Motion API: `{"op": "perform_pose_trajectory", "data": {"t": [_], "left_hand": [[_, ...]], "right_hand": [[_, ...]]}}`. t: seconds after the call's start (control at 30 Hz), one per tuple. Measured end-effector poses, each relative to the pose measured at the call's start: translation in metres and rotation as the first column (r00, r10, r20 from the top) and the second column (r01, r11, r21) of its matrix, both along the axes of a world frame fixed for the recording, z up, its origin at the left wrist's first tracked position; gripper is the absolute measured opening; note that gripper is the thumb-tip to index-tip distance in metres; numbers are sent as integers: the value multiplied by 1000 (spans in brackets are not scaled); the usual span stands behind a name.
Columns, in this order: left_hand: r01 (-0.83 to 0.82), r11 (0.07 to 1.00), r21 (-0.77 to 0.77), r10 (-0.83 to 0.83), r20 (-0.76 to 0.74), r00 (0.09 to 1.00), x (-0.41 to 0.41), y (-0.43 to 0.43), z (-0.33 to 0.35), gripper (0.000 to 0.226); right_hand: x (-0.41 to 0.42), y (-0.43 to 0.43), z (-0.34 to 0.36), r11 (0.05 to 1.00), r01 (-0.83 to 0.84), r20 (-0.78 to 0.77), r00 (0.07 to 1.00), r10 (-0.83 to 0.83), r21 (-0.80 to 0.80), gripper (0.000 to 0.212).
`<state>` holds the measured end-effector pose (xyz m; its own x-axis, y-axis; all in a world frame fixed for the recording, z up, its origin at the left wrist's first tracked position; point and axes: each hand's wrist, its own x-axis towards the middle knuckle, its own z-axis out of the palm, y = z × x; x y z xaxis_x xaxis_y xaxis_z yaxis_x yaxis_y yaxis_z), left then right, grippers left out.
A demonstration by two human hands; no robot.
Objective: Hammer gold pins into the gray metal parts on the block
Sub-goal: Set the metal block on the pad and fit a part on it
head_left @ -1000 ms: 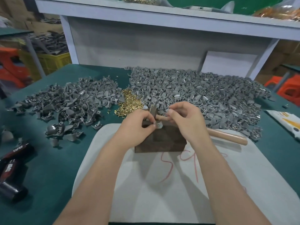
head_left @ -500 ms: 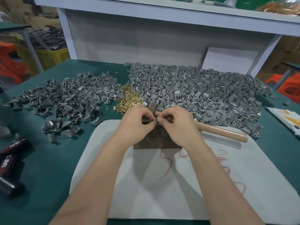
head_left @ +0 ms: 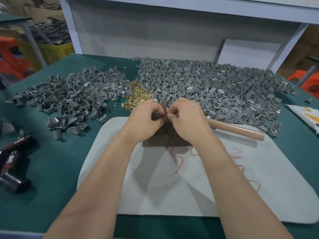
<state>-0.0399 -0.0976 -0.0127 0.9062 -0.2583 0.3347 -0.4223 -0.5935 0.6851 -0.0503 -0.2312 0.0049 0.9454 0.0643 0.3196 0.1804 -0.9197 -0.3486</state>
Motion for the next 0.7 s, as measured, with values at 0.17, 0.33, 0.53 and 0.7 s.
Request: {"op": "perform_pose_trajectory", "data": {"t": [0.17,0.33,0.53,0.7], "left_hand": [[1,1000,6,-1,7,1000,0,-1,1,9],[-15,1000,17,15,-12,1000,-1,1,1,12],[-41,999,32,42,-35,998,0,1,1,13],[-35,999,23,36,-35,999,-1,0,1,14]], "right_hand": [[-1,3,1,996,-23,30,999,26,-85,8],[-3,-6,-3,986,-55,-5,998,57,160,13],[3,-18,-6,877,-22,-59,997,57,479,13],[2,-10,-13,913,-71,-27,996,90,401,9]]}}
